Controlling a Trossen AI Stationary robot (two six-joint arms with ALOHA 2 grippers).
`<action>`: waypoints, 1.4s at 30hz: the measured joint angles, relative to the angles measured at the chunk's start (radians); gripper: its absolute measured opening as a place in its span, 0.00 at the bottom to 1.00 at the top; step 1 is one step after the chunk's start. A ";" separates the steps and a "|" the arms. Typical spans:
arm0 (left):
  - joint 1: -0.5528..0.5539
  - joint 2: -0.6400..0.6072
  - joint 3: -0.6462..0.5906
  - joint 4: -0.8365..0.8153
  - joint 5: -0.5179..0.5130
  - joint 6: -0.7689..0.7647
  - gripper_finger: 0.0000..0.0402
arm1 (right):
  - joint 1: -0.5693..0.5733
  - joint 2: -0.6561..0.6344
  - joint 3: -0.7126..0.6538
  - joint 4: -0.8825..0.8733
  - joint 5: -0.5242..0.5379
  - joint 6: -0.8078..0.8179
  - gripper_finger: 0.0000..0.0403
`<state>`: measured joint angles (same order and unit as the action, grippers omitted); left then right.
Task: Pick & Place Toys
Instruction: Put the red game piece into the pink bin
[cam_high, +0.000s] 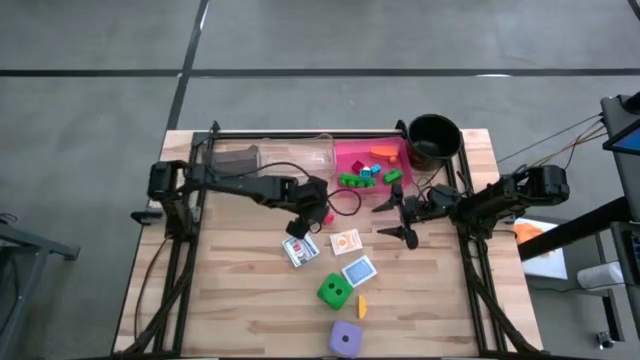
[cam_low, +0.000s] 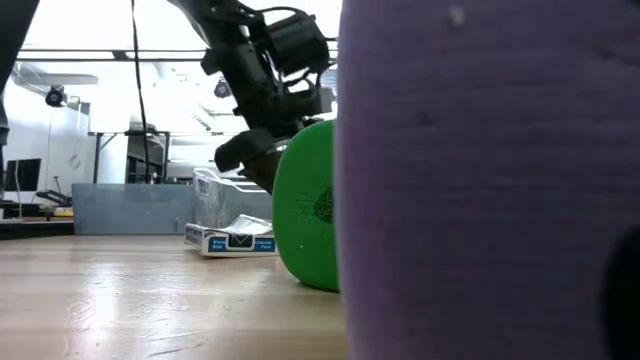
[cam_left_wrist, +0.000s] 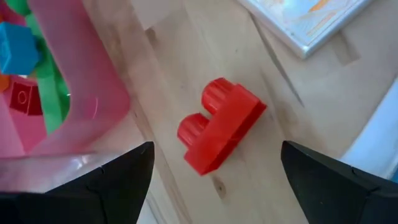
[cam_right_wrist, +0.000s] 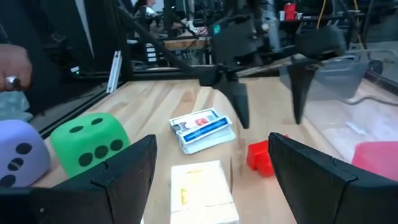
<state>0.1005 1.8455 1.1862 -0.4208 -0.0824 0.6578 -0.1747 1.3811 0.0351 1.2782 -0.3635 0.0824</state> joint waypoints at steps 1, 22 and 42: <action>0.005 0.011 0.008 -0.002 0.001 0.015 0.87 | 0.002 0.000 -0.003 0.000 -0.001 0.000 0.76; 0.017 0.192 0.127 -0.086 0.031 0.049 0.63 | 0.009 0.000 -0.016 0.000 -0.002 0.019 0.76; 0.016 0.128 0.121 -0.125 0.028 -0.019 0.05 | 0.010 0.000 -0.017 0.000 -0.002 0.027 0.76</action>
<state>0.1165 1.9739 1.3070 -0.5463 -0.0544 0.6389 -0.1650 1.3808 0.0180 1.2785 -0.3655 0.1093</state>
